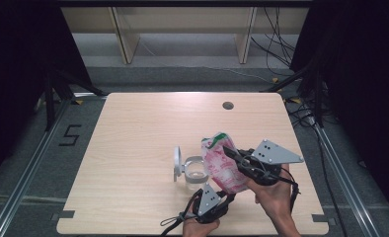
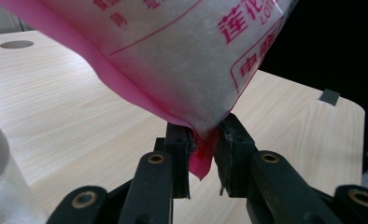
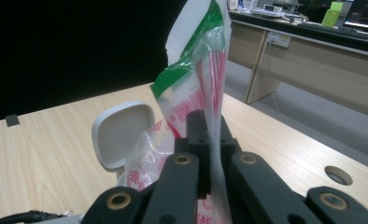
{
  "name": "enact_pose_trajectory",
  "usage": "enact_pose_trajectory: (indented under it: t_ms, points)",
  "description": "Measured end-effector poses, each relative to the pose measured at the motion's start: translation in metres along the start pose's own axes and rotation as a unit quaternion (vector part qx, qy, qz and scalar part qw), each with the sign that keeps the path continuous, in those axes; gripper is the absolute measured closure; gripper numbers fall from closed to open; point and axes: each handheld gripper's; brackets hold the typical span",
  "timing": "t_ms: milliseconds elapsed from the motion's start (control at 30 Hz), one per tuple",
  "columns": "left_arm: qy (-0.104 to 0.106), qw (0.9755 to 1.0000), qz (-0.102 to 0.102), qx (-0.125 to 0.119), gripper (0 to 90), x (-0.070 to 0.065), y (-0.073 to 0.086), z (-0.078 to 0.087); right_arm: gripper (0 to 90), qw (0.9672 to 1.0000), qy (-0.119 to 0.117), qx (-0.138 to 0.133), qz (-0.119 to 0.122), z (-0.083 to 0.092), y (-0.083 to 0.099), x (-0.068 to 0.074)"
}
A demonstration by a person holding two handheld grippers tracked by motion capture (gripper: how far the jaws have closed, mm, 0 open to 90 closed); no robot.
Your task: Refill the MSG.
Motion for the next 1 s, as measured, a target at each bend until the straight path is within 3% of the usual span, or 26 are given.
enact_pose_trajectory:
  t_ms: [133,200,233,400,467,633,667,700,800,833,867,1000]
  points:
    - [0.000,0.9999,-0.007,-0.007,75.8,0.003,-0.001,-0.002,90.0,1.0000,0.005,0.001,-0.002,-0.009,-0.003,0.000]
    - [-0.011,0.9999,-0.008,-0.003,75.8,0.004,-0.002,-0.001,90.0,0.9999,0.004,0.009,0.003,-0.012,-0.004,0.002]
    - [0.004,1.0000,0.006,-0.001,75.8,0.002,-0.002,-0.003,90.0,0.9999,0.008,0.012,0.001,-0.014,-0.005,0.004]
    - [0.010,0.9999,0.007,-0.010,76.1,0.002,-0.003,-0.007,90.0,0.9998,0.004,0.011,0.014,-0.021,-0.006,0.003]
    - [0.006,1.0000,0.001,0.000,76.1,0.002,-0.004,-0.006,90.0,0.9999,0.002,0.014,0.010,-0.024,-0.007,0.002]
    - [0.013,0.9999,0.005,-0.007,76.2,0.004,-0.005,-0.009,90.0,0.9998,0.001,0.018,0.001,-0.032,-0.007,0.003]
    - [0.005,1.0000,0.003,-0.003,76.2,0.004,-0.005,-0.009,90.0,0.9998,0.001,0.018,0.001,-0.032,-0.007,0.003]
    - [0.009,0.9998,-0.013,-0.010,76.3,0.007,-0.007,-0.011,90.0,0.9998,0.010,0.016,0.006,-0.034,-0.008,0.003]
    - [0.016,0.9996,-0.018,-0.013,76.3,0.009,-0.007,-0.012,90.0,0.9998,0.006,0.019,0.004,-0.038,-0.009,0.003]
    - [0.017,0.9997,-0.015,-0.014,76.3,0.008,-0.007,-0.013,90.0,0.9998,0.006,0.019,0.004,-0.038,-0.009,0.003]
    - [0.011,0.9999,0.001,-0.010,76.3,0.006,-0.007,-0.013,90.0,0.9998,0.002,0.019,0.006,-0.040,-0.009,0.003]
    - [0.013,0.9999,-0.006,-0.010,76.4,0.004,-0.008,-0.014,90.0,0.9997,0.005,0.022,0.006,-0.041,-0.009,0.002]
Point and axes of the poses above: each handheld gripper's, and its own axes: z roughly backward along the jaws, y roughly out of its underside, x roughly to its left, and after that the axes turned 2 degrees about y, right-handed
